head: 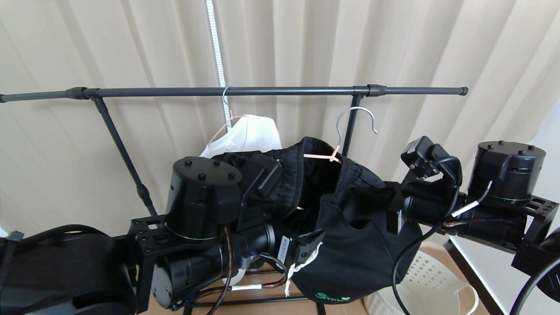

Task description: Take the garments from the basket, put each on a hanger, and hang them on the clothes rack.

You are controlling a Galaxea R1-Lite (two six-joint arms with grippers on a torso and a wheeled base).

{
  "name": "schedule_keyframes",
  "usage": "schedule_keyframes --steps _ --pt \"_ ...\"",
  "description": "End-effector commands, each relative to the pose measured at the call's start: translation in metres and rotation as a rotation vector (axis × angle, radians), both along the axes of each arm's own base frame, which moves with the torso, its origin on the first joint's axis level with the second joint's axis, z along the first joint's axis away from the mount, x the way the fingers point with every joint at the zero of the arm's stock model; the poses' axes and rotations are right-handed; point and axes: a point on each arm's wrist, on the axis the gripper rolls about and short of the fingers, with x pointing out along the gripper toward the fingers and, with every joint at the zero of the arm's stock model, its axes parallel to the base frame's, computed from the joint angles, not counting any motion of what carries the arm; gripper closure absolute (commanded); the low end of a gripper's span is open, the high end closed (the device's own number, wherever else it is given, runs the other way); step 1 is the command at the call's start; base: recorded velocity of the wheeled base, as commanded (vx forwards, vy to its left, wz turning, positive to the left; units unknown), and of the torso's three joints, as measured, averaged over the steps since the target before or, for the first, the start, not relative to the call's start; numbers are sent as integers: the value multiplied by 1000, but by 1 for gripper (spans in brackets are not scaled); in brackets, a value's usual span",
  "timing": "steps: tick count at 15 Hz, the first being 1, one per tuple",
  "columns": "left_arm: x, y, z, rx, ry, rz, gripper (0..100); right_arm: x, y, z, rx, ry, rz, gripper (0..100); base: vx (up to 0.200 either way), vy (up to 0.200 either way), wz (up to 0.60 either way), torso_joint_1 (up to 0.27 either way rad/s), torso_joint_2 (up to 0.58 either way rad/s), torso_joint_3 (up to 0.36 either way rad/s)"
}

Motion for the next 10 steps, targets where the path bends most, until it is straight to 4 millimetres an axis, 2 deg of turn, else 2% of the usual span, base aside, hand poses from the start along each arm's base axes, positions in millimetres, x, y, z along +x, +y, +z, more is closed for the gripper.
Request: schedule_keyframes --steps 1,5,7,10 --pt "-14 14 14 -33 -29 -4 0 0 0 -2 -3 6 1 100 0 0 0 0 0 0" --pt "-22 26 24 -62 -52 3 0 1 0 -4 -8 13 1 100 0 0 0 0 0 0" --pt "-33 40 41 -93 -99 0 0 0 0 -7 -10 22 16 100 0 0 0 0 0 0" --pt "-34 60 51 -48 -177 17 0 -2 0 -10 -26 20 46 100 0 0 0 0 0 0"
